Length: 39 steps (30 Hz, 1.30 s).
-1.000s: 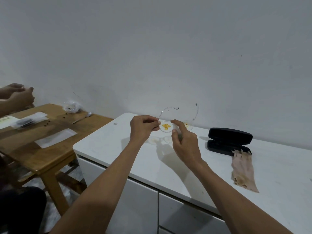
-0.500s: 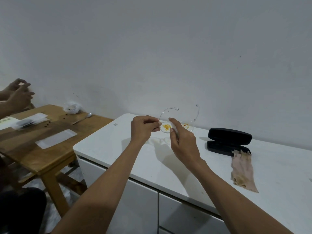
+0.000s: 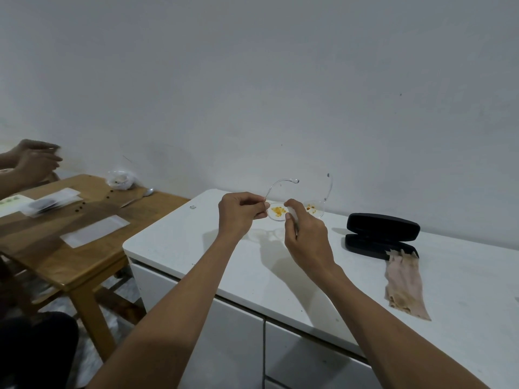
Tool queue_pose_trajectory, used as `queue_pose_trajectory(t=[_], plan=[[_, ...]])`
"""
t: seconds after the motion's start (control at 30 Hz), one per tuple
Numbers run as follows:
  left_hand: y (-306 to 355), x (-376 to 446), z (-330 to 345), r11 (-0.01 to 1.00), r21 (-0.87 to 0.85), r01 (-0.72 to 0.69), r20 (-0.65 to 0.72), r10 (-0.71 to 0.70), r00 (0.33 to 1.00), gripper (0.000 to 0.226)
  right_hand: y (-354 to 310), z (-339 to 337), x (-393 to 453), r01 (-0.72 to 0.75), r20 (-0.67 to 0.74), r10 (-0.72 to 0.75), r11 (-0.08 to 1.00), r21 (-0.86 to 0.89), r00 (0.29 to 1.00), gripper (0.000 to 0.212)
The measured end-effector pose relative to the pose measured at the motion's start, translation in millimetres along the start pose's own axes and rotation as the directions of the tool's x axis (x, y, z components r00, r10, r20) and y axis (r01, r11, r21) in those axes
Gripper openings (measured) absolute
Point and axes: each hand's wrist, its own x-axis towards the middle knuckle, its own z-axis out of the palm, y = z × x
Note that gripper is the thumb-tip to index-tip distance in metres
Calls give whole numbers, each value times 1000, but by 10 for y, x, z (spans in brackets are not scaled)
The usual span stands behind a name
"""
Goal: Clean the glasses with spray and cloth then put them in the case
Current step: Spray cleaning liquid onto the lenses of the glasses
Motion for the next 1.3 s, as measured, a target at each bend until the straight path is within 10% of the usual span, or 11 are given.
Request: queue_pose_trajectory(t=[0.43,0.6,0.83,1.3], plan=[[9,80,-198,1000,-26,6,-41,-7,999,14,151,-130,36,-337,-238,433,872,355,870,32],[48,113,-230,998,-60,9,-34,-11,999,10,182,-231,137,-495,28,681,503,709,732,26],[95,125,-182,997,-81,1,-5,-1,1000,11,144,-320,275,-554,444,635,-29,832,633,33],[183,116,-84,994,-104,-27,22,29,999,11,158,-405,254,-591,581,513,-165,789,632,20]])
